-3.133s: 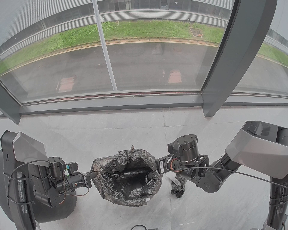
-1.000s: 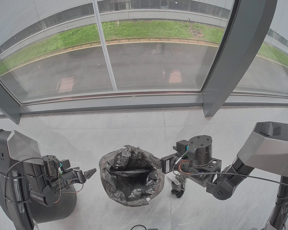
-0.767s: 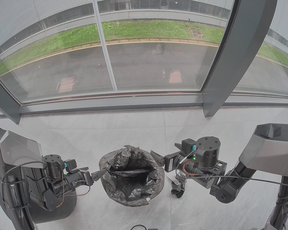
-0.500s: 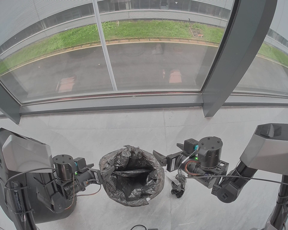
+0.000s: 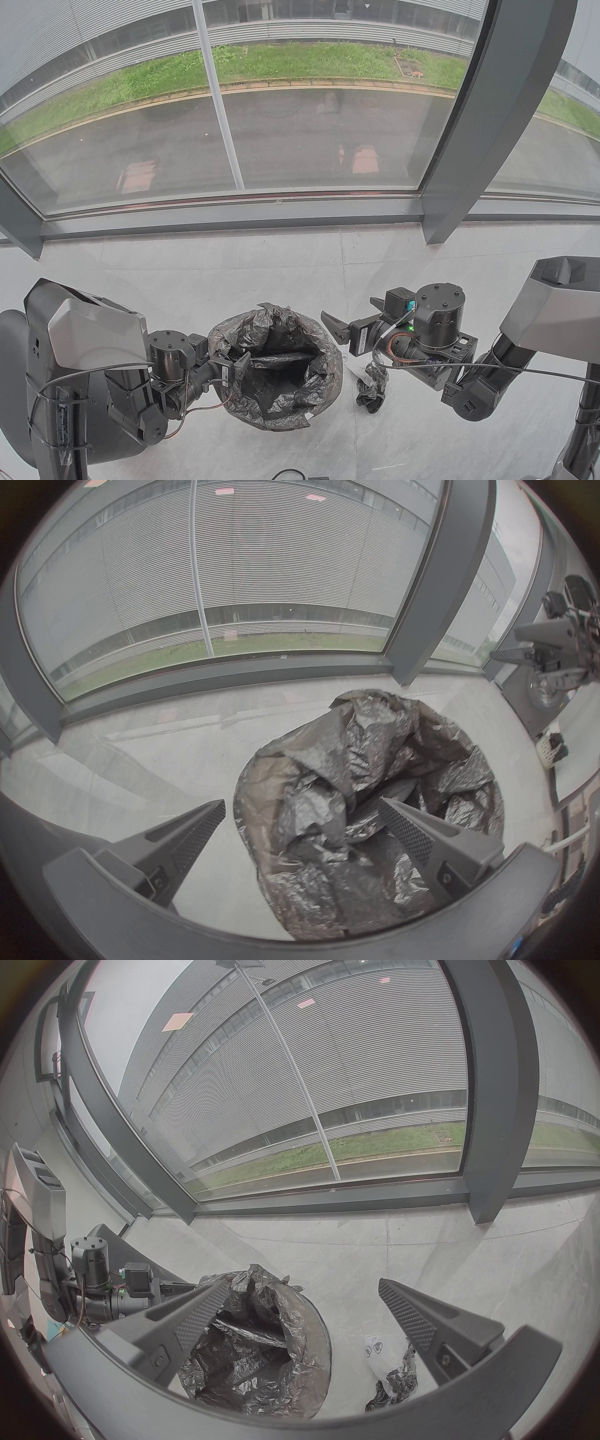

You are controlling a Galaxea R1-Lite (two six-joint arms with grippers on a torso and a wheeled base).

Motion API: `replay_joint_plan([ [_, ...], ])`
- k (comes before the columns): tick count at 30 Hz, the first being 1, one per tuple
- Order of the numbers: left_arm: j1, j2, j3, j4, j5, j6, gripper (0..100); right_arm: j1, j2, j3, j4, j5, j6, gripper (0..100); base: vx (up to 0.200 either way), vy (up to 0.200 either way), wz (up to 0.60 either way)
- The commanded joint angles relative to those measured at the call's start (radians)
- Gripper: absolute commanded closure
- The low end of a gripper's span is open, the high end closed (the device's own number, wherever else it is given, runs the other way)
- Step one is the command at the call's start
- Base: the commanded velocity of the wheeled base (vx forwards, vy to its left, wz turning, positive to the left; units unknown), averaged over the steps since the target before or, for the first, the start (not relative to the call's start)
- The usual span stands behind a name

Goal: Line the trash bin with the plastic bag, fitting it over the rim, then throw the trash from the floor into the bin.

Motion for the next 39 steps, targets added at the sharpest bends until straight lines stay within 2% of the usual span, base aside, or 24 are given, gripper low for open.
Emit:
replay_joint_plan([
  [1,0.006,0.044,-0.008,-0.006,0.036,0.035,0,0.0,0.008,0.0,-0.001,0.0,0.0,0,0.0,0.0,0.0],
  [4,0.016,0.084,-0.025,-0.027,0.082,0.094,0,-0.001,0.008,0.0,-0.001,0.0,0.001,0,0.0,0.0,0.0],
  [13,0.025,0.13,-0.1,-0.026,0.156,0.114,0,0.0,0.014,0.0,-0.003,0.0,0.0,0,0.0,0.0,0.0],
  [23,0.025,0.169,-0.133,-0.026,0.16,0.153,0,0.0,0.014,0.0,-0.003,0.0,0.0,0,0.0,0.0,0.0],
  [30,0.009,0.106,-0.117,-0.027,0.16,0.106,0,0.0,0.013,-0.002,-0.003,0.0,0.0,0,0.0,0.0,0.0],
  [39,-0.032,0.011,-0.071,-0.027,0.163,0.097,0,0.0,0.013,-0.002,-0.001,0.0,0.0,0,0.0,0.0,0.0],
])
